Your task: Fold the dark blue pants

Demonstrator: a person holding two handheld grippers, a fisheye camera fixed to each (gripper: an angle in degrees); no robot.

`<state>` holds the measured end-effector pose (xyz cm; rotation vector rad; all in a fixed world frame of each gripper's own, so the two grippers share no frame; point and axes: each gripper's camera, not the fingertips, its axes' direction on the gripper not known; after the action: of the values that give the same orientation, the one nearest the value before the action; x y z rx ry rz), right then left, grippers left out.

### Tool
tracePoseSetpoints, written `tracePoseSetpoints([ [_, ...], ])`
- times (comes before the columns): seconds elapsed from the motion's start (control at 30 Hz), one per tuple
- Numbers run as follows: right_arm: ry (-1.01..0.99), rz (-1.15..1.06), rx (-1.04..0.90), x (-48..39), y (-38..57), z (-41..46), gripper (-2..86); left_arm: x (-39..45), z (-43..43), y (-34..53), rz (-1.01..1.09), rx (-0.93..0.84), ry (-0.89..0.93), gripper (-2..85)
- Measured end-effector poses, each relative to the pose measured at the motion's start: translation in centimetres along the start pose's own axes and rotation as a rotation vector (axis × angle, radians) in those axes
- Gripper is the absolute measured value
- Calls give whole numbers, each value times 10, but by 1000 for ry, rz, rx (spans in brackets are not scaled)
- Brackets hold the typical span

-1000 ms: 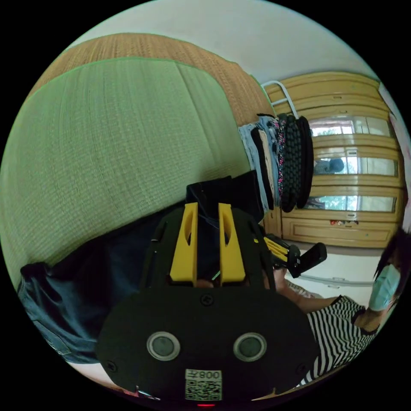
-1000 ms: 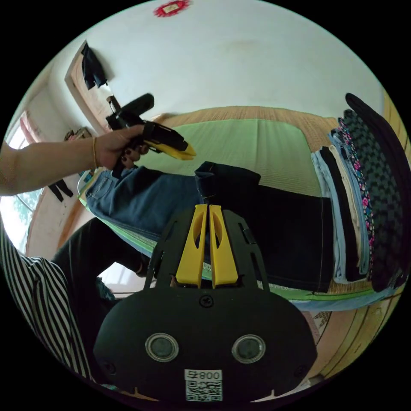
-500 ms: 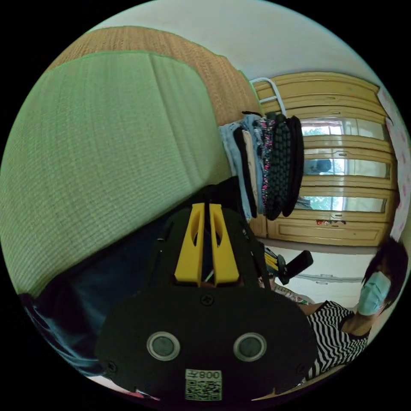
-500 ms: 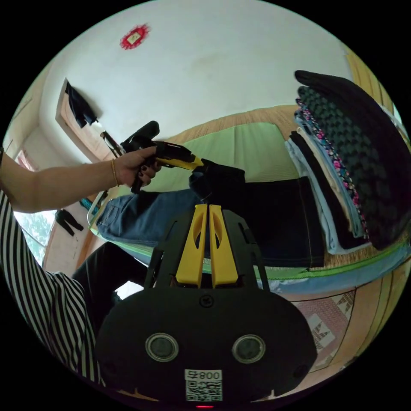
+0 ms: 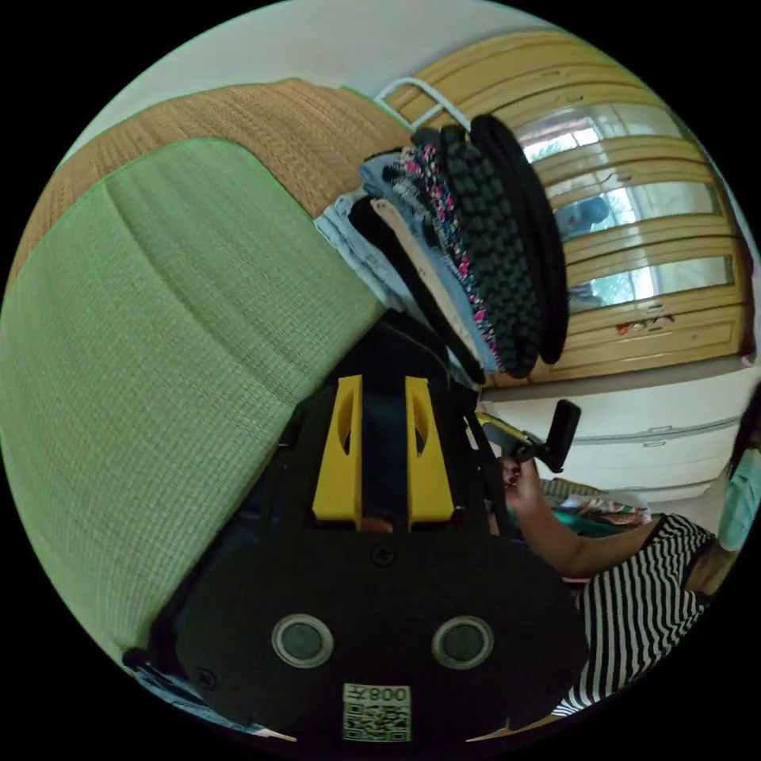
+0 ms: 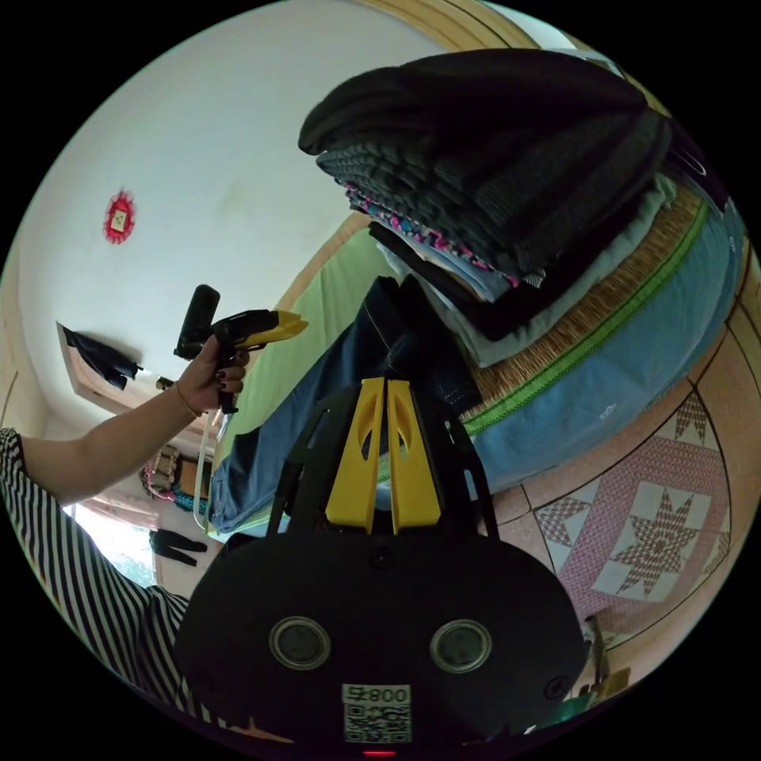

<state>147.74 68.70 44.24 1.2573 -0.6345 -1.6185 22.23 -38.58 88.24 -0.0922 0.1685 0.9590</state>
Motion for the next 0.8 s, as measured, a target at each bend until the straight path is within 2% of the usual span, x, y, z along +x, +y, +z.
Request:
tracePoseSetpoints([
  [0.23,-2,32,-18,14,-23,-20,1,42,77,-66,104,-153,-243,87],
  [0.33,-11,43,-19,18,-32,-28,1,50,96,-80,95,-191,-322,49],
  [0.43,-26,52,-18,21,-40,-37,1,53,103,-87,104,-214,-263,14],
  [0.63,-117,29,40,12,-50,-70,2,72,101,-89,108,-92,-128,8],
  [0.7,-102,17,34,9,-53,-75,2,81,108,-92,128,-95,-164,14],
  [0.8,-84,36,19,17,-57,-75,1,91,135,-100,147,-192,-241,39],
])
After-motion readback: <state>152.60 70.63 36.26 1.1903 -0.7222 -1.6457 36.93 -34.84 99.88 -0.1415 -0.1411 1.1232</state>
